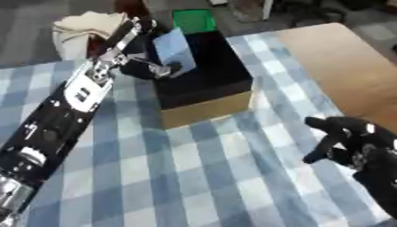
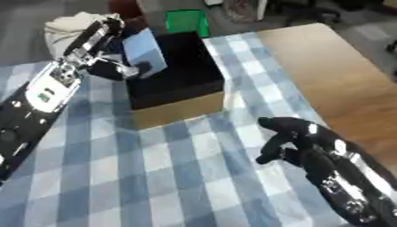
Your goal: Pick up objects on the table and place them in the box.
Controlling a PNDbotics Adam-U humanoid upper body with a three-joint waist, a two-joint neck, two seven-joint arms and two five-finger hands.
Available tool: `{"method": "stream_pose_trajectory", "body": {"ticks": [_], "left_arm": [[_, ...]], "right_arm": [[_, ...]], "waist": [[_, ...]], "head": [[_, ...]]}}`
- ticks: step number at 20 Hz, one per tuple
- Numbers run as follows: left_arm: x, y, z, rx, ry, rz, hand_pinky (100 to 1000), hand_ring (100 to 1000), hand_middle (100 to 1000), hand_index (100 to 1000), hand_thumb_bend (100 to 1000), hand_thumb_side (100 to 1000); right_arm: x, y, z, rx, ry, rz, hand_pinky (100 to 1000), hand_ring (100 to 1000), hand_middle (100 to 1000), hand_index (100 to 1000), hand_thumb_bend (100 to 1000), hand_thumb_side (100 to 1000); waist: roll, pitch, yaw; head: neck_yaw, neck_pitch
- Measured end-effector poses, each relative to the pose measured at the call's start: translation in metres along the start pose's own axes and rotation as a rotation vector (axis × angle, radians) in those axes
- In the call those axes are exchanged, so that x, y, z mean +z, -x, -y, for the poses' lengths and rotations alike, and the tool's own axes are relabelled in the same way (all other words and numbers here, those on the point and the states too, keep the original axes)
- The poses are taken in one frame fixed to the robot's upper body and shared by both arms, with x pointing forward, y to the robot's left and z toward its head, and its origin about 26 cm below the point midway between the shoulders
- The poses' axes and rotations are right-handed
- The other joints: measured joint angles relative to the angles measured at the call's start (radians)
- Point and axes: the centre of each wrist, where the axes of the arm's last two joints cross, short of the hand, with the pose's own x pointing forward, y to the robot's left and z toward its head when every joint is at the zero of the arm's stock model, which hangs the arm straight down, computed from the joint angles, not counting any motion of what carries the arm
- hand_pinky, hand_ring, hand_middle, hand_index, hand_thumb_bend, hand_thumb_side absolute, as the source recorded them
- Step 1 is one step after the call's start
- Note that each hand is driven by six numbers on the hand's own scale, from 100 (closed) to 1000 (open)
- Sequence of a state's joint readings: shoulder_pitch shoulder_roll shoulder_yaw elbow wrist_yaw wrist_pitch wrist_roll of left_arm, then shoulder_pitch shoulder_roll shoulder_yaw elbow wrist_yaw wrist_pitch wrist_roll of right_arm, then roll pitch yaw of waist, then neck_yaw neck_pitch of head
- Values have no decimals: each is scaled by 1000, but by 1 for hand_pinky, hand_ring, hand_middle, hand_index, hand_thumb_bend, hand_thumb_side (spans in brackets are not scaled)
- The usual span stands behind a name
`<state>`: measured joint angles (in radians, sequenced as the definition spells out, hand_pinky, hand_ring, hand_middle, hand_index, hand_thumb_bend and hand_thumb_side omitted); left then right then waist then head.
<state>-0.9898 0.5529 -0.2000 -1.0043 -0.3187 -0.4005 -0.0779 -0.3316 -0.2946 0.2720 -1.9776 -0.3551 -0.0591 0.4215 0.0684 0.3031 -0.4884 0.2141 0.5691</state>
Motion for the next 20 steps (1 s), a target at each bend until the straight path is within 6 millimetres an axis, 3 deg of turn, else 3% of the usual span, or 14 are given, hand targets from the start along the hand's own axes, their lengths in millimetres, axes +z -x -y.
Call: {"method": "stream_pose_trajectory", "body": {"ticks": [3,8,14,20], "left_arm": [[2,1,7,-45,50,11,917,726,754,835,618,385],[3,-3,17,-89,135,40,948,763,789,832,644,469],[4,-18,21,-40,155,97,941,697,711,788,600,419],[16,-52,0,122,84,205,944,658,661,751,533,395]], "right_arm": [[0,0,0,-1,0,-2,707,1000,631,887,100,622],[1,1,0,-4,3,-6,708,1000,631,887,100,618],[4,2,-1,-11,11,-12,708,1000,631,886,100,612],[10,3,1,-8,33,-21,708,1000,631,886,100,608]], "waist": [[0,0,6],[-7,-6,21],[-16,-26,59],[-25,-45,114]], "head": [[0,0],[3,1],[3,3],[-10,11]]}}
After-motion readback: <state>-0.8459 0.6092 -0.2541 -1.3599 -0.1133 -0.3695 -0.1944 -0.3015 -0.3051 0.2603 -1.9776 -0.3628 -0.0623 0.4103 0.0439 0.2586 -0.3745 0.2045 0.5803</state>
